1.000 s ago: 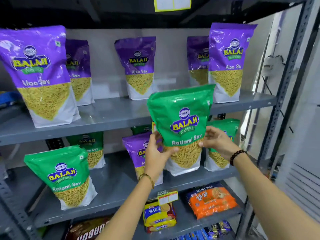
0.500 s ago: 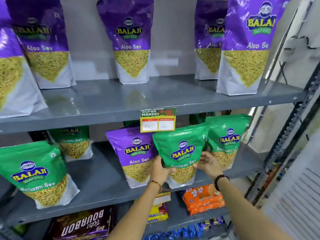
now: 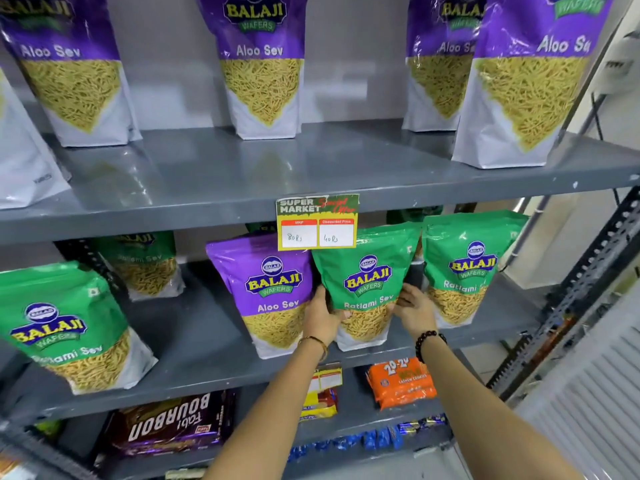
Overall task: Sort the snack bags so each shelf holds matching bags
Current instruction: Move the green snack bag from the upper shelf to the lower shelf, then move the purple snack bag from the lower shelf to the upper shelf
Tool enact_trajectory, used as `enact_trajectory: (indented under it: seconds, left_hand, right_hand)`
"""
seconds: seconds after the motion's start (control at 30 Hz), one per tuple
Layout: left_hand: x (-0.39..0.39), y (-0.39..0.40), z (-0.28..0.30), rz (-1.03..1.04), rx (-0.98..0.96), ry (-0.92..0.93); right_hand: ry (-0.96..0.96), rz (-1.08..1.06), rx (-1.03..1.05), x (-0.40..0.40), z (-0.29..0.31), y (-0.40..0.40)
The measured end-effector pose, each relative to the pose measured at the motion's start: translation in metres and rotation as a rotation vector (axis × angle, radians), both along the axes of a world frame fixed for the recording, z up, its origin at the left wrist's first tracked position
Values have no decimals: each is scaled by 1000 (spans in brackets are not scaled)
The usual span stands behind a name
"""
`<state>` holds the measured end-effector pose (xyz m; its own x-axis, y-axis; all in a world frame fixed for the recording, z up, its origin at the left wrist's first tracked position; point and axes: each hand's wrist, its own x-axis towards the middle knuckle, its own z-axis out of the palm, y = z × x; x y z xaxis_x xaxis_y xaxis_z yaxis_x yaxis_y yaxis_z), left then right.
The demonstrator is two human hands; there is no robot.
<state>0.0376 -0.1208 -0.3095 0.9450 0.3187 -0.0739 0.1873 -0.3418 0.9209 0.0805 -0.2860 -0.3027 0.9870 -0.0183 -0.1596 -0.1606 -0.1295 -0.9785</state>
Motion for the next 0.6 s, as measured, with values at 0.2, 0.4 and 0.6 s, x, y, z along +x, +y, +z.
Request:
enact_trajectory:
  seconds: [0.2,0.4,0.6]
  left_hand:
    - [-42,5,-6,17,-108,13]
    - [-92,26,-22,110,-167,56]
    - [-111,70,-29,278,-108,100]
  right_hand:
    - [71,-119,-63,-26,-14,17]
    - [157,-182,-112,-65,-27,44]
    - [214,73,-61,-74,-31,90]
